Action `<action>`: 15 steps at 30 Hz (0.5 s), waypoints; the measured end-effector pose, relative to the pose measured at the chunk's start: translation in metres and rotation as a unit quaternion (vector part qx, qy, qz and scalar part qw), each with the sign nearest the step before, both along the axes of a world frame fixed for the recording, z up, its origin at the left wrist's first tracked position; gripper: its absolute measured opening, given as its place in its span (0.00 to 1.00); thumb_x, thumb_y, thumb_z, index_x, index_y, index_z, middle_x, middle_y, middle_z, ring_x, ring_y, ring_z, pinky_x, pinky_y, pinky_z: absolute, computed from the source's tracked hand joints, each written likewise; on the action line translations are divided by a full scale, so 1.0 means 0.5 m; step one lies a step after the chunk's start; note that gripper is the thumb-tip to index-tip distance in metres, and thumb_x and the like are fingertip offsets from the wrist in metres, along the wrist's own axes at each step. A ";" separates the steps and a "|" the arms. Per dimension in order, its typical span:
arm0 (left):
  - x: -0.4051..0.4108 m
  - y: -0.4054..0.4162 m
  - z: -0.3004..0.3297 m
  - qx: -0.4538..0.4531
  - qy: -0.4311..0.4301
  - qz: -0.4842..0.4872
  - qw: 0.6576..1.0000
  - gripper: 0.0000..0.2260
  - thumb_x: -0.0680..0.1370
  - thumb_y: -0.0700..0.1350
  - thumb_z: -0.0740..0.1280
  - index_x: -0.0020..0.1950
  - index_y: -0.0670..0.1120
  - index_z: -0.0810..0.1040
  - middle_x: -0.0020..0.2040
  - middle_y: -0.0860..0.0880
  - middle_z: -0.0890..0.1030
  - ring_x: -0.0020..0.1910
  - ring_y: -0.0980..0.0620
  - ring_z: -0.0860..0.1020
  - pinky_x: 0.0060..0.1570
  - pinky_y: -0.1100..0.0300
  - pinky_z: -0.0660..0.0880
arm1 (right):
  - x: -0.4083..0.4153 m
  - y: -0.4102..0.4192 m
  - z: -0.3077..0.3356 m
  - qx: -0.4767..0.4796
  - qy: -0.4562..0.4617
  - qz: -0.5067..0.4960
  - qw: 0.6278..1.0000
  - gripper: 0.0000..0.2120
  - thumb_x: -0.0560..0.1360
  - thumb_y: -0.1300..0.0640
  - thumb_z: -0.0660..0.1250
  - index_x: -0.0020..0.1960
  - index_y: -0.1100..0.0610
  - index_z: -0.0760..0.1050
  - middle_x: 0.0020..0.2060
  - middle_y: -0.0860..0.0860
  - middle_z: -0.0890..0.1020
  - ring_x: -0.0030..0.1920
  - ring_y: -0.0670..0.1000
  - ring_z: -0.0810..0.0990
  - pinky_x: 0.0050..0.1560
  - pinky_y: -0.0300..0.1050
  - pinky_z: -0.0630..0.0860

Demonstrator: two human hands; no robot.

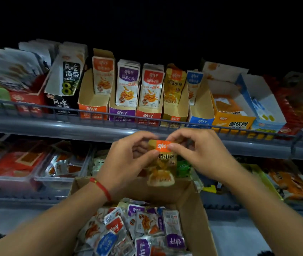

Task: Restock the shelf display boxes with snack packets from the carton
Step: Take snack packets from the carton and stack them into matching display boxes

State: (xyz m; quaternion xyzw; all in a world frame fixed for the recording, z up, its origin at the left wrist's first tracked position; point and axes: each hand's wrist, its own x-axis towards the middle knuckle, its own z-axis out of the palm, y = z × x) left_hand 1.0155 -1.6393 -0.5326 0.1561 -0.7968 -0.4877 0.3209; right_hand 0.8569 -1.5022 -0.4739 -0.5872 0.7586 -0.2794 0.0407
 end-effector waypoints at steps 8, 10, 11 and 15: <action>0.015 -0.088 -0.008 -0.328 -0.022 0.199 0.923 0.18 0.73 0.37 0.71 0.63 0.43 0.79 0.65 0.46 0.77 0.70 0.47 0.71 0.75 0.55 0.62 | -0.150 -0.044 0.207 -0.218 -0.017 -0.085 0.972 0.07 0.78 0.57 0.73 0.48 0.45 0.79 0.42 0.47 0.83 0.40 0.43 0.81 0.38 0.35 0.77; 0.012 -0.096 -0.014 -0.347 -0.044 0.198 0.916 0.21 0.71 0.36 0.72 0.64 0.43 0.78 0.69 0.45 0.75 0.73 0.43 0.68 0.74 0.45 0.64 | -0.185 -0.083 0.234 -0.255 -0.003 -0.112 0.960 0.07 0.78 0.56 0.72 0.47 0.44 0.79 0.42 0.47 0.83 0.39 0.42 0.81 0.39 0.38 0.78; 0.011 -0.098 -0.015 -0.350 -0.055 0.198 0.914 0.22 0.71 0.36 0.72 0.65 0.43 0.78 0.70 0.45 0.74 0.74 0.43 0.67 0.74 0.42 0.64 | -0.200 -0.104 0.241 -0.259 0.013 -0.122 0.958 0.06 0.79 0.55 0.72 0.48 0.45 0.78 0.43 0.47 0.82 0.38 0.42 0.82 0.39 0.37 0.79; 0.009 -0.107 -0.013 -0.364 -0.081 0.203 0.905 0.24 0.71 0.36 0.71 0.67 0.44 0.76 0.72 0.45 0.73 0.76 0.43 0.64 0.75 0.40 0.61 | -0.231 -0.172 0.237 -0.230 0.043 -0.154 0.960 0.04 0.80 0.53 0.69 0.55 0.47 0.78 0.45 0.44 0.82 0.41 0.41 0.82 0.40 0.34 0.79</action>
